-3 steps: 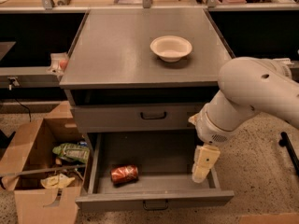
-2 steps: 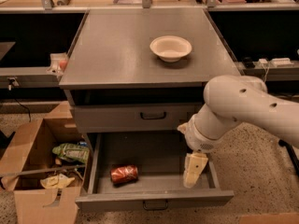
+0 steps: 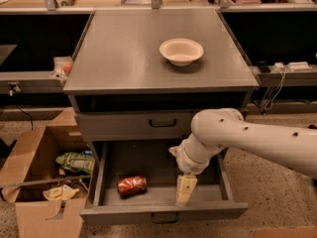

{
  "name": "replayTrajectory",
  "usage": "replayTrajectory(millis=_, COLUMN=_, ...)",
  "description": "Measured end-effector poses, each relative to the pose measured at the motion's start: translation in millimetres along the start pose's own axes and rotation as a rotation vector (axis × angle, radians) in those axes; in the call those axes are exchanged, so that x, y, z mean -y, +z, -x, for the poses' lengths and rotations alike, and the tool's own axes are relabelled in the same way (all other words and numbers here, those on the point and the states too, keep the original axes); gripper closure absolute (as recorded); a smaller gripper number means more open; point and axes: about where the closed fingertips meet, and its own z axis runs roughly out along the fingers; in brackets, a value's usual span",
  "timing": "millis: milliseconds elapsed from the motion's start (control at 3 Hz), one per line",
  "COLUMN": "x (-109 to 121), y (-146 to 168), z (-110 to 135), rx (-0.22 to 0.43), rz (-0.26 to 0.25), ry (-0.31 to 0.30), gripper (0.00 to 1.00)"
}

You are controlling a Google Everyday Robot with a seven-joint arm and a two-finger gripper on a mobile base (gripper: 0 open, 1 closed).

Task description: Pick coke can from middle drawer and place on counter

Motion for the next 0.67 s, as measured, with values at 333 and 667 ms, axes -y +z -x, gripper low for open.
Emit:
replayTrajectory(millis=333, x=17.3, y=39.0, z=14.1, rx=0.039, rz=-0.008, ry=-0.014, gripper=0.00)
replayTrajectory(millis=667, x=33.3, y=76.9, z=22.1, rx=0.083, rz=0.004, ry=-0.020, gripper=0.00)
